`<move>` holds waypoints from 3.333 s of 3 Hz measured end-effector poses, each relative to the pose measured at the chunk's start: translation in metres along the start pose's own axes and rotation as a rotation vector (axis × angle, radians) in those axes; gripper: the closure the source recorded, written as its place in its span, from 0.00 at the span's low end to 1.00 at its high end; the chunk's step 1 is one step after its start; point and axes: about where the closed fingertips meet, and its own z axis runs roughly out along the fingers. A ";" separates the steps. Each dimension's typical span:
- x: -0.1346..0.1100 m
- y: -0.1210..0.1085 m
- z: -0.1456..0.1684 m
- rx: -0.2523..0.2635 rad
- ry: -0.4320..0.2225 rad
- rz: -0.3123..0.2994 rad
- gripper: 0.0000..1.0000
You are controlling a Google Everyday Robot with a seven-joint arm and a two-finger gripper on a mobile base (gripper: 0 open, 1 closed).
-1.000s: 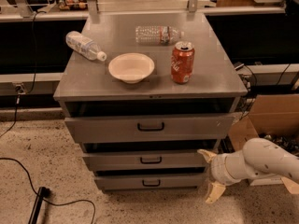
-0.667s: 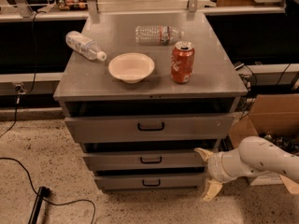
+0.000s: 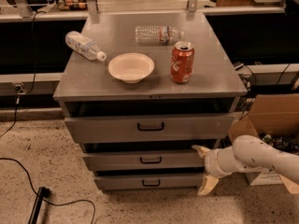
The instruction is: Open middle drawer
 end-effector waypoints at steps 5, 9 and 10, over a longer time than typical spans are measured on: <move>0.060 -0.054 0.056 -0.005 0.015 0.051 0.28; 0.071 -0.034 0.046 -0.054 0.003 0.065 0.54; 0.070 -0.035 0.044 -0.054 0.003 0.065 0.35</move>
Offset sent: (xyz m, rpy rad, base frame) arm 0.0629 -0.0183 -0.0338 0.0092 -0.0258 -0.0138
